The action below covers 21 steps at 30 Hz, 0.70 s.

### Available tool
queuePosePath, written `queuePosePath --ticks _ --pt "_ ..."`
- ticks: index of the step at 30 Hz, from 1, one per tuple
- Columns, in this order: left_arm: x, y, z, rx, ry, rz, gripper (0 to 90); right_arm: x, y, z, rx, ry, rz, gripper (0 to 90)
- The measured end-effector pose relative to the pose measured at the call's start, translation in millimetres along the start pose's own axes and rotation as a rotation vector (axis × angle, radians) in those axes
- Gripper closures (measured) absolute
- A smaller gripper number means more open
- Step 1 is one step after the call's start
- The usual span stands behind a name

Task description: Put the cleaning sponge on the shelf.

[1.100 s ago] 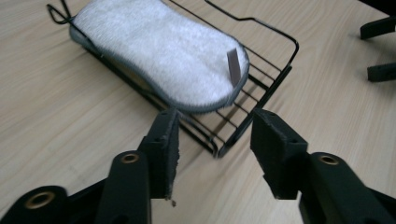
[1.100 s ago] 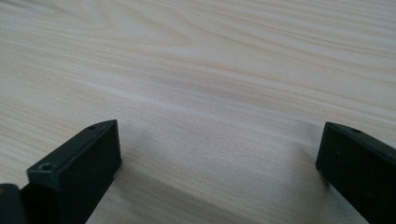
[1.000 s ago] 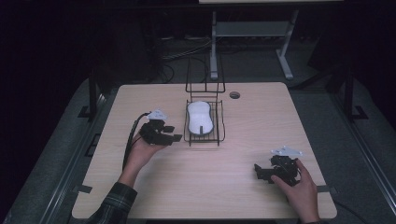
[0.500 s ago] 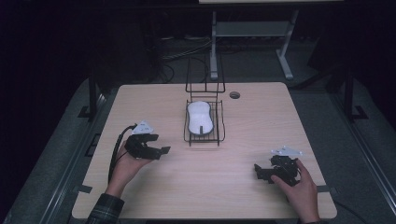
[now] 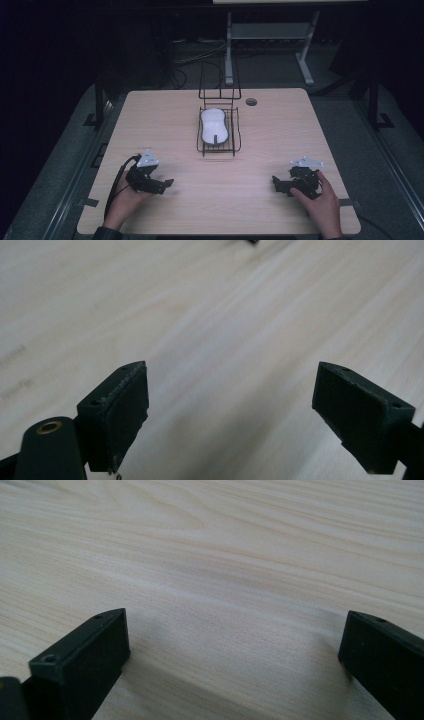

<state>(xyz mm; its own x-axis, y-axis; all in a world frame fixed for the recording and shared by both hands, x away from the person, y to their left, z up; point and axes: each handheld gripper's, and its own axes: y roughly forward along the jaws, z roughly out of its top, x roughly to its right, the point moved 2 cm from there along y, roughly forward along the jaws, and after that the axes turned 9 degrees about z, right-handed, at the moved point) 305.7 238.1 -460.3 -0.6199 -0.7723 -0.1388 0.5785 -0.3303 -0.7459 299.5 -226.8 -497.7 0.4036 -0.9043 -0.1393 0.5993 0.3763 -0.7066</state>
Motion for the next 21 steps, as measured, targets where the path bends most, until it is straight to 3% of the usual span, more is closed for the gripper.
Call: queuePosePath --ticks 9,13,14,21 --pt "3.6 2.1 -22.5 -0.050 0.032 0.012 12.9 0.3 0.1 0.0 0.001 -0.004 0.000 0.0" --pt "1.0 2.2 -28.3 -0.022 0.007 -0.008 12.7 0.2 0.0 0.0 0.000 -0.003 0.000 0.0" --pt "0.4 2.8 -30.7 0.005 0.000 -0.013 12.6 0.3 0.1 0.0 0.001 -0.004 0.000 0.0" --pt "-1.0 3.1 -40.1 0.094 -0.002 -0.032 12.7 0.1 0.0 0.0 0.000 -0.001 0.000 0.0"
